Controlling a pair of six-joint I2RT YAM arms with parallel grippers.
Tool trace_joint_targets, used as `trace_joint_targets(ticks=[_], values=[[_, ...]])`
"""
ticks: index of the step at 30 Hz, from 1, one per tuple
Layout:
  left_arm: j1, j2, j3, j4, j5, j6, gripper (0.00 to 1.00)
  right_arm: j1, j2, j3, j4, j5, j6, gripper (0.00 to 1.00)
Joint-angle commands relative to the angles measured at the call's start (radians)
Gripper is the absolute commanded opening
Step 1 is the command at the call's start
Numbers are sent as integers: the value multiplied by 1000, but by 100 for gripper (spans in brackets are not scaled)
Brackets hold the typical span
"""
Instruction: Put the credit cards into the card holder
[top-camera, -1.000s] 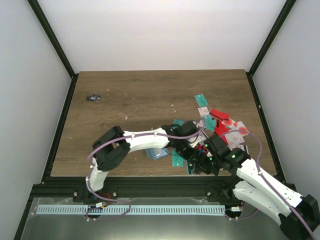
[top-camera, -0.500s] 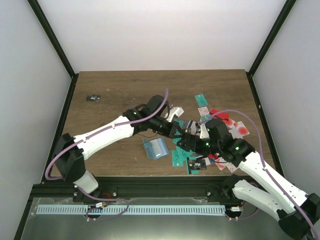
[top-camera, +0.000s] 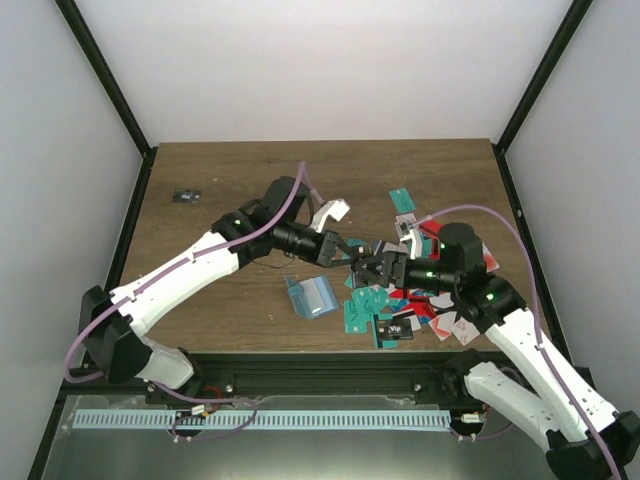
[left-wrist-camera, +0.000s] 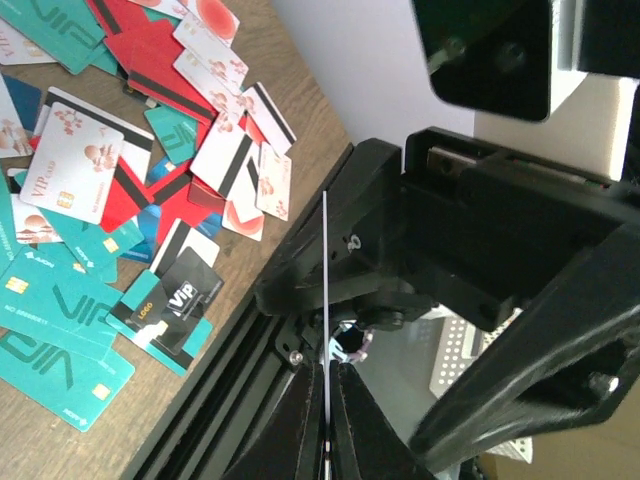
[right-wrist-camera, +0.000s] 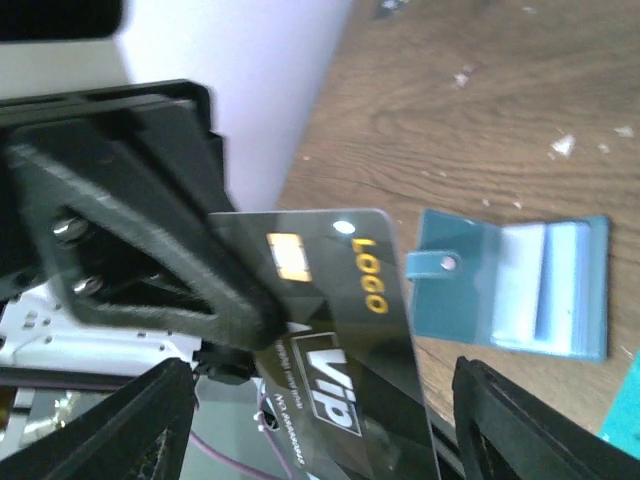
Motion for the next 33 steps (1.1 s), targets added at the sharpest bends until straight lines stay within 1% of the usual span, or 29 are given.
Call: trace_joint_targets(ticks=[1, 3, 6, 12, 14, 16, 17, 19, 20, 22, 25, 29, 33], values=[[11, -31, 5, -9, 81, 6, 4, -52, -44, -38, 162, -224, 24, 66], [11, -33, 15, -14, 91, 9, 4, -58, -45, -54, 230, -281, 52, 57], [11, -35, 24, -14, 101, 11, 4, -59, -36, -57, 288, -326, 76, 45], [14, -42, 28, -14, 100, 6, 4, -60, -22, -62, 345, -361, 110, 8], [15, -48, 23, -10, 94, 0, 4, -60, -20, -63, 352, -361, 116, 1], [15, -58, 14, -3, 85, -11, 5, -60, -20, -64, 352, -357, 121, 1], [16, -65, 7, 6, 77, -19, 9, -60, -19, -62, 351, -354, 122, 1], [15, -84, -18, 32, 59, -49, 27, -60, -19, -60, 353, -348, 127, 1], [16, -99, -37, 55, 57, -66, 33, -60, -18, -63, 362, -348, 133, 1], [16, -133, -85, 111, 59, -104, 40, -60, -16, -68, 392, -354, 151, 1], [17, -183, -156, 192, 74, -154, 40, -60, -6, -64, 432, -362, 175, 1], [17, -226, -220, 271, 102, -208, 38, -60, 13, -61, 487, -385, 215, 1], [16, -241, -253, 345, 117, -243, 33, -60, 26, -64, 531, -417, 236, 1]])
